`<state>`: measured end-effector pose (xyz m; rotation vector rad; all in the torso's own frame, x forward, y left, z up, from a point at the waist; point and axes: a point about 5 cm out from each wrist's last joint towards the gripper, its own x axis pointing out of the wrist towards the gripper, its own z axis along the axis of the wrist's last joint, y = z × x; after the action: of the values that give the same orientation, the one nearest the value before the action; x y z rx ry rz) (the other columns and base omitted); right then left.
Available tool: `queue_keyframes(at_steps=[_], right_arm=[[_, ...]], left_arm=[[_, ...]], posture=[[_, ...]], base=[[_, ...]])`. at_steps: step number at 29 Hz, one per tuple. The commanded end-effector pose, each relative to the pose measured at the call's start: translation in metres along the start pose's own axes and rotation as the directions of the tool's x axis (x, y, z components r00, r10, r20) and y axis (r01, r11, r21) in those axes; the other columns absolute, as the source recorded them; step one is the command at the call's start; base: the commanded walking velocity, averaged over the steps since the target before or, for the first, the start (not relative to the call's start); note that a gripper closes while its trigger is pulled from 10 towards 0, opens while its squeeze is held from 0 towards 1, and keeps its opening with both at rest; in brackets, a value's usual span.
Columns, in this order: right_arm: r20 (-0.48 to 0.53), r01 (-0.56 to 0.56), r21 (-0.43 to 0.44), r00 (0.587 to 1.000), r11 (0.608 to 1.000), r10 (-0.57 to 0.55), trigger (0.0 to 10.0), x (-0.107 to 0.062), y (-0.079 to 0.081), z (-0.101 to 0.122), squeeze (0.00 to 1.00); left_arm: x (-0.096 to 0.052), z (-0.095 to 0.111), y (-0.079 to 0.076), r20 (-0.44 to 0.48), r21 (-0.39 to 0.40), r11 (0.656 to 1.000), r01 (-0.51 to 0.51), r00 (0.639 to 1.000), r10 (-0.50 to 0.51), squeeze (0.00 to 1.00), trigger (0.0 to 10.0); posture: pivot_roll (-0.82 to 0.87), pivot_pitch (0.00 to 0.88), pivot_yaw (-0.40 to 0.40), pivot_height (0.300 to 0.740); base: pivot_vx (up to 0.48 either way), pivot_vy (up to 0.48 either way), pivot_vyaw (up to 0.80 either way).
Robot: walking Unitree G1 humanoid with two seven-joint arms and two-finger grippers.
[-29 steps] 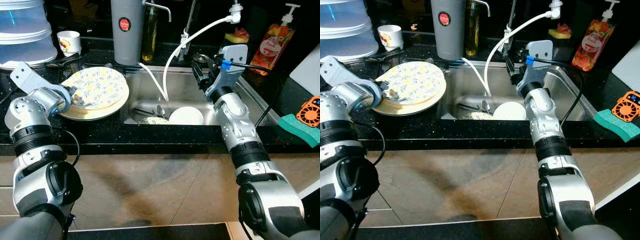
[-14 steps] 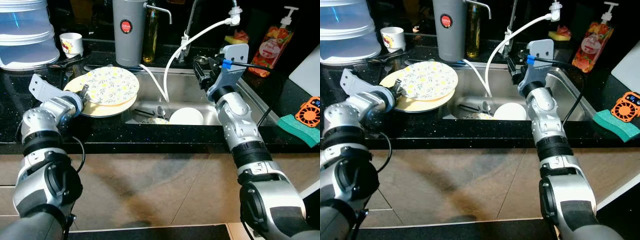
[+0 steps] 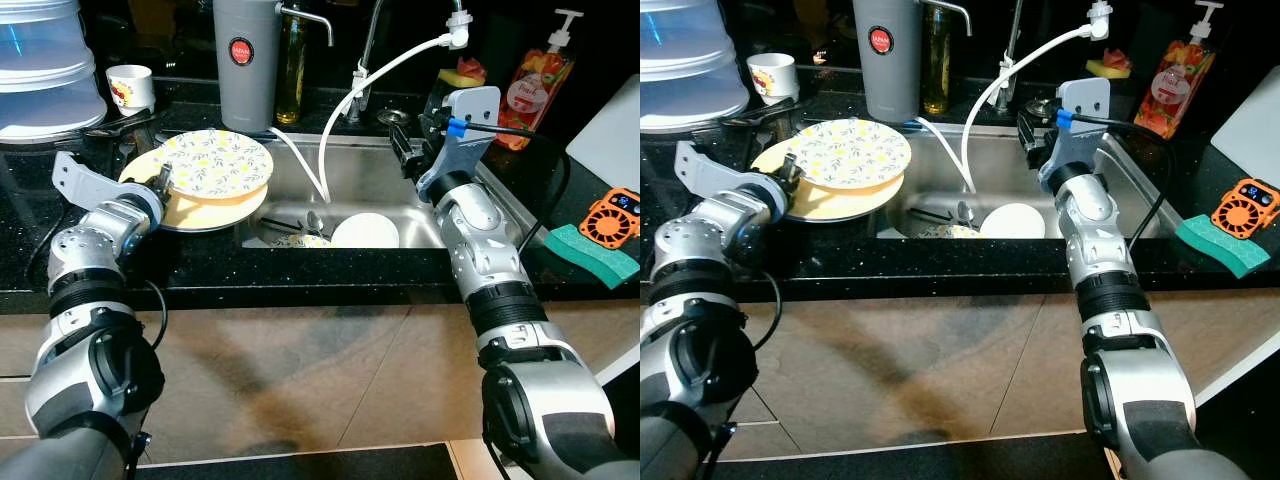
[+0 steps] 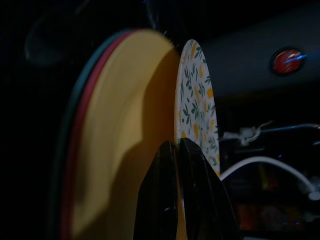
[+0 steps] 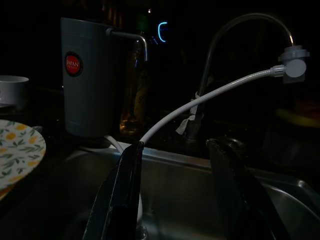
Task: Kitchen organization
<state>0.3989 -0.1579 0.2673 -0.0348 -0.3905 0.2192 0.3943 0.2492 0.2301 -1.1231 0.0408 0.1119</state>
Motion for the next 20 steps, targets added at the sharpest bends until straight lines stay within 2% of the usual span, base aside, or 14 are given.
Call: queue_keyframes(at_steps=[1,2,4,6,9,10,11,12,13,15,16,17,18,20], right_arm=[[0.019,0.002,-0.003,1.0,1.0,-0.002,10.0,0.002,-0.002,0.007,0.0],[0.022,0.002,-0.002,1.0,1.0,-0.002,10.0,0.002,-0.002,0.008,0.0],[0.023,0.002,-0.002,1.0,1.0,-0.002,10.0,0.002,-0.002,0.009,0.0],[0.025,0.002,0.0,1.0,1.0,-0.002,10.0,0.002,-0.003,0.009,0.0],[0.029,-0.001,0.003,1.0,1.0,0.001,10.0,0.003,-0.002,0.01,0.0],[0.029,-0.001,0.003,1.0,1.0,0.001,10.0,0.003,-0.002,0.01,0.0],[0.037,-0.009,0.027,0.999,1.0,0.008,10.0,0.003,-0.001,0.011,0.0],[0.059,-0.034,0.128,0.998,0.991,0.027,10.0,0.003,0.001,0.014,0.0],[0.059,-0.034,0.128,0.998,0.991,0.027,10.0,0.003,0.001,0.014,0.0],[0.094,-0.122,0.286,0.991,0.95,0.099,10.0,0.002,0.007,0.019,0.0],[0.134,-0.188,0.395,0.98,0.899,0.146,10.0,-0.001,0.011,0.024,0.0],[0.134,-0.188,0.395,0.98,0.899,0.146,10.0,-0.001,0.011,0.024,0.0],[0.178,-0.263,0.499,0.964,0.826,0.199,10.0,-0.004,0.015,0.029,0.0],[0.178,-0.263,0.499,0.964,0.826,0.199,10.0,-0.004,0.015,0.029,0.0]], left_arm=[[-0.004,0.019,-0.022,0.089,-0.006,0.99,0.143,0.986,-0.142,0.0,0.0],[-0.009,0.03,-0.036,0.137,-0.009,0.971,0.238,0.962,-0.234,0.0,0.0],[-0.011,0.033,-0.04,0.15,-0.002,0.965,0.263,0.954,-0.26,0.0,0.0],[-0.016,0.04,-0.052,0.166,0.022,0.949,0.314,0.935,-0.313,0.0,0.0],[-0.021,0.042,-0.066,0.155,0.06,0.927,0.369,0.914,-0.374,0.0,0.0],[-0.021,0.042,-0.066,0.155,0.06,0.927,0.369,0.914,-0.374,0.0,0.0],[-0.025,0.038,-0.075,0.121,0.087,0.901,0.425,0.893,-0.433,0.0,0.0],[-0.033,0.03,-0.089,0.047,0.147,0.847,0.511,0.851,-0.522,0.0,10.0],[-0.033,0.03,-0.089,0.047,0.147,0.847,0.511,0.851,-0.522,0.0,10.0],[-0.035,0.023,-0.094,-0.007,0.17,0.826,0.537,0.839,-0.544,0.0,10.0],[-0.037,0.019,-0.096,-0.032,0.179,0.808,0.561,0.824,-0.565,0.0,10.0],[-0.037,0.019,-0.096,-0.032,0.179,0.808,0.561,0.824,-0.565,0.0,10.0],[-0.039,0.013,-0.099,-0.066,0.176,0.783,0.596,0.801,-0.595,0.0,10.0],[-0.039,0.013,-0.099,-0.066,0.176,0.783,0.596,0.801,-0.595,0.0,10.0]], posture=[[0.1,0.0,-0.086,0.74],[0.1,0.0,-0.086,0.74],[0.1,0.0,-0.086,0.74],[0.1,0.0,-0.086,0.74],[0.11,0.0,-0.086,0.74],[0.11,0.0,-0.086,0.74],[0.11,0.0,-0.086,0.74],[0.11,0.0,-0.086,0.74],[0.11,0.0,-0.086,0.74],[0.12,0.0,-0.082,0.74],[0.12,0.0,-0.082,0.74],[0.12,0.0,-0.082,0.74],[0.12,0.0,-0.081,0.74],[0.12,0.0,-0.081,0.74]], base=[[0.0,0.0,0.0],[0.0,0.0,0.0],[0.0,0.0,0.0],[0.0,0.0,0.0],[0.0,0.0,0.0],[0.0,0.0,0.0],[0.0,0.0,0.0],[0.0,0.0,0.0],[0.0,0.0,0.0],[0.0,0.0,0.0],[0.0,0.0,0.0],[0.0,0.0,0.0],[0.0,0.0,0.0],[0.0,0.0,0.0]])
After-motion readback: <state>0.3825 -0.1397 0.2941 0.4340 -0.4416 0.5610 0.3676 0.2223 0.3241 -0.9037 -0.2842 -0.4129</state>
